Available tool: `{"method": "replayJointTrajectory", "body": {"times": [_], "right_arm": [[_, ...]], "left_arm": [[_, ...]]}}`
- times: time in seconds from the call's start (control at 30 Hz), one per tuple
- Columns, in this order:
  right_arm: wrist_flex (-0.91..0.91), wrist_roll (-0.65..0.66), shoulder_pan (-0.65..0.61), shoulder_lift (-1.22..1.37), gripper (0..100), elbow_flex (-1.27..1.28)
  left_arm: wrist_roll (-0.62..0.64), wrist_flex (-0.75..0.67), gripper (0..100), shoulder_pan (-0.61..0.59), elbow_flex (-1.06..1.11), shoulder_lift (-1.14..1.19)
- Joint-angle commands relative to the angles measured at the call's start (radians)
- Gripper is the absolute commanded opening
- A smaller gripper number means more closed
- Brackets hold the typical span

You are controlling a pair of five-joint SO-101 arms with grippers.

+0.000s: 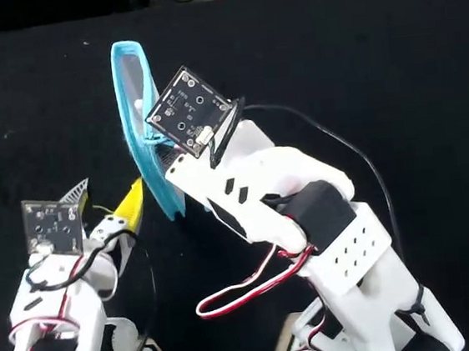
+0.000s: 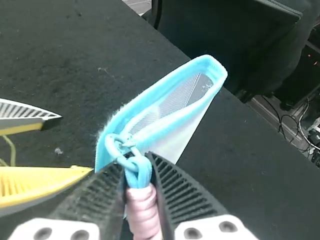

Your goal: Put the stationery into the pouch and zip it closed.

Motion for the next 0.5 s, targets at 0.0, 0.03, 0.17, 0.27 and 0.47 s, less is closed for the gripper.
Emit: {"method": "replayJointTrajectory", "body": {"times": [0.0, 0.03, 0.17, 0.27, 0.47], "right_arm": [[-0.026, 0.002, 0.011, 0.005, 1.1, -0.036], [-0.026, 0.002, 0.011, 0.005, 1.1, -0.036], [-0.026, 0.003, 0.011, 0.007, 1.1, -0.036], [-0.026, 0.006, 0.011, 0.007, 1.1, -0.036], [-0.026, 0.006, 0.011, 0.004, 1.1, -0.036]], "left_arm": [[0.000, 0.117, 26, -0.010, -0.179, -0.006], [0.000, 0.137, 26, -0.010, -0.200, -0.006], [0.000, 0.186, 26, 0.102, -0.242, -0.006], [0.000, 0.173, 26, 0.220, -0.219, -0.005], [0.003, -0.040, 26, 0.252, -0.038, -0.005]]}}
